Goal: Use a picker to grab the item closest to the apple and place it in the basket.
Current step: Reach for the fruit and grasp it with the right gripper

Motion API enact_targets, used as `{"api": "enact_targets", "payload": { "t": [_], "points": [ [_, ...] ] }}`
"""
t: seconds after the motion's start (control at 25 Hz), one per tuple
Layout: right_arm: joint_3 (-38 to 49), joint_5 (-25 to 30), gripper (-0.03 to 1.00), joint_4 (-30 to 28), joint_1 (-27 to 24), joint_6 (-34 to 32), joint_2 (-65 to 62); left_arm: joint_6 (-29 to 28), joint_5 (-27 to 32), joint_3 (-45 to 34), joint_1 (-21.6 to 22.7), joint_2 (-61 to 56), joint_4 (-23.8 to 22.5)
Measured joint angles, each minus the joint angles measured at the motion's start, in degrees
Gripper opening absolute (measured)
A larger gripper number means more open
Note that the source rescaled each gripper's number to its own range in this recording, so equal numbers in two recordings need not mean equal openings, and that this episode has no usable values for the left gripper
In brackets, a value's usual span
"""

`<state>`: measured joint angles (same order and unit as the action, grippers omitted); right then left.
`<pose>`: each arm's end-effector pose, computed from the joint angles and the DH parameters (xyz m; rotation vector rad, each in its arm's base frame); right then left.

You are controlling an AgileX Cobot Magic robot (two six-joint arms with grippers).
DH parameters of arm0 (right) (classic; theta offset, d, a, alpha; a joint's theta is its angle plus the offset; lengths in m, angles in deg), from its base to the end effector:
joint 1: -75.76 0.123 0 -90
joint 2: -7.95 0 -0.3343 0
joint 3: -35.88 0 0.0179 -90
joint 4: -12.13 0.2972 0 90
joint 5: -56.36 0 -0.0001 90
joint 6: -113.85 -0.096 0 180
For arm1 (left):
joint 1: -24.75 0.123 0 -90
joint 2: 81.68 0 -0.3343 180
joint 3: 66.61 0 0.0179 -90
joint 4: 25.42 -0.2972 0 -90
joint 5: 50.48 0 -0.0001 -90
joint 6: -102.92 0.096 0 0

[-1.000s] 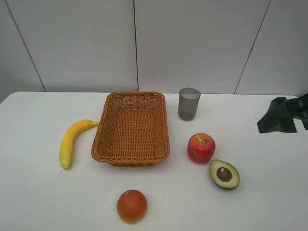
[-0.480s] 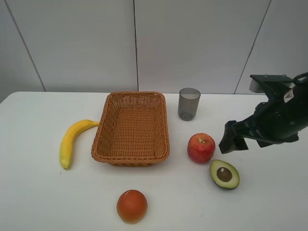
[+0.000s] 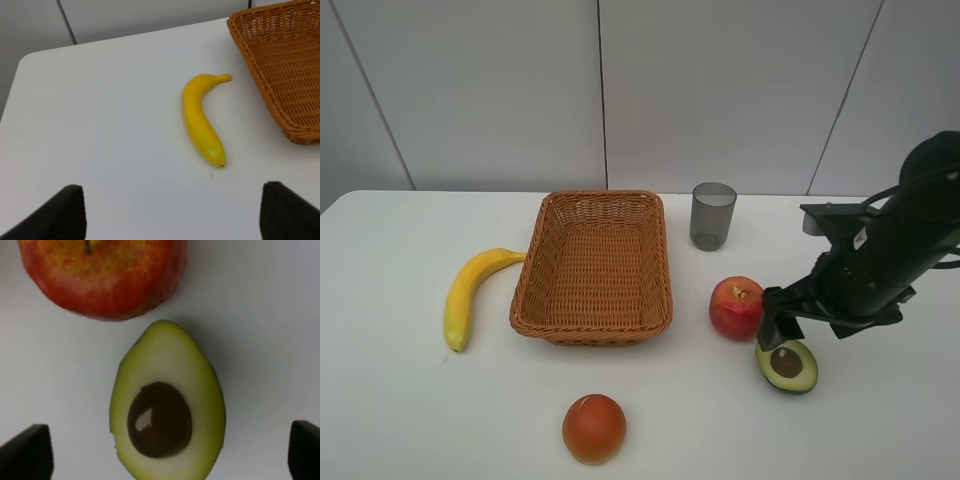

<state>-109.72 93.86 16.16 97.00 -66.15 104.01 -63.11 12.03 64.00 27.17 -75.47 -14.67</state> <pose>0.2717 0.1100 0.1824 -0.4678 2.9040 0.1276 -0.0128 -0.0164 0.2978 0.2195 2.0354 -0.0469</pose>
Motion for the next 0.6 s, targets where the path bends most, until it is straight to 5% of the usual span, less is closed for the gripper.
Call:
{"api": "enact_targets", "payload": {
  "t": [0.6],
  "points": [
    [0.0,-2.3,1.00,0.4,0.0,0.0,8.0,0.0,0.0,0.0,0.0,0.0,0.0]
  ]
}}
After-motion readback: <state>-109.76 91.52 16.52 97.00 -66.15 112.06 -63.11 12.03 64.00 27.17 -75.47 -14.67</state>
